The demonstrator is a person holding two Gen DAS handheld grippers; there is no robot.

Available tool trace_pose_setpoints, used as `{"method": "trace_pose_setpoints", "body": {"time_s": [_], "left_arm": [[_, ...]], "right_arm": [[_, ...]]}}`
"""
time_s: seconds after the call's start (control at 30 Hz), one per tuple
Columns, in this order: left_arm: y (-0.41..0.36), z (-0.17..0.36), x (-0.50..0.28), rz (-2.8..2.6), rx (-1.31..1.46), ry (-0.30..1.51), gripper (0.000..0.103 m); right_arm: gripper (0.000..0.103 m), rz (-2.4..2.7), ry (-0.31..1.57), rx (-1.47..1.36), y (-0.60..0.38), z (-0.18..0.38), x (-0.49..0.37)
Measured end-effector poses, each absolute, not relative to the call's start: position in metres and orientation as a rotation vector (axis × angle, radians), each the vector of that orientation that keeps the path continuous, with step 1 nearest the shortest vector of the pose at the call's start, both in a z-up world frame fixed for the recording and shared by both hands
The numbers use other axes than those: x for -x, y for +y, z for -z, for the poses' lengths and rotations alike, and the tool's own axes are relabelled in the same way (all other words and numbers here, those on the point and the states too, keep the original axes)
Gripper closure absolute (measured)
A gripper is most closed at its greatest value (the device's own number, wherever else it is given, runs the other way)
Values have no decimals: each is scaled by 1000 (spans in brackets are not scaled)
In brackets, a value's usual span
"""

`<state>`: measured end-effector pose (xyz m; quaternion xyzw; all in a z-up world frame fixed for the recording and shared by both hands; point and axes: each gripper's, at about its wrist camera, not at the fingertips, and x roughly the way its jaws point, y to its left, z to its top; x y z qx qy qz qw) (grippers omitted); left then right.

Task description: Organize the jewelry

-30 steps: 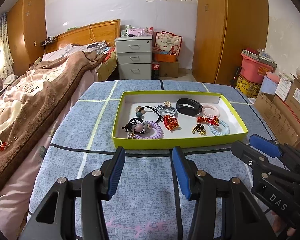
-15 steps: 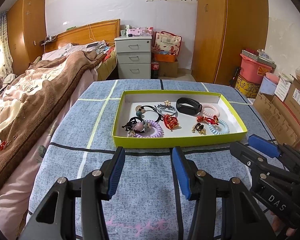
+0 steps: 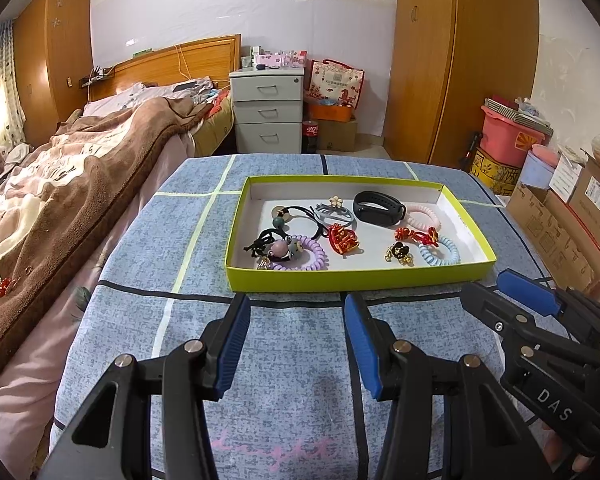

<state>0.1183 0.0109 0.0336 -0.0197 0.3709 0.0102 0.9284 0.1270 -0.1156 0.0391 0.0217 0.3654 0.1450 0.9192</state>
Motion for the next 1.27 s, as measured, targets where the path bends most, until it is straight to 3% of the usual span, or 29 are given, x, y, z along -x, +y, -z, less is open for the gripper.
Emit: {"method": "trace_pose_setpoints", "body": {"time_s": [1.27], "left_arm": [[12,-37,-113,-21,44,750,52]], "right_arm": [[55,-296,760,-43,-116,-36,-124]]}}
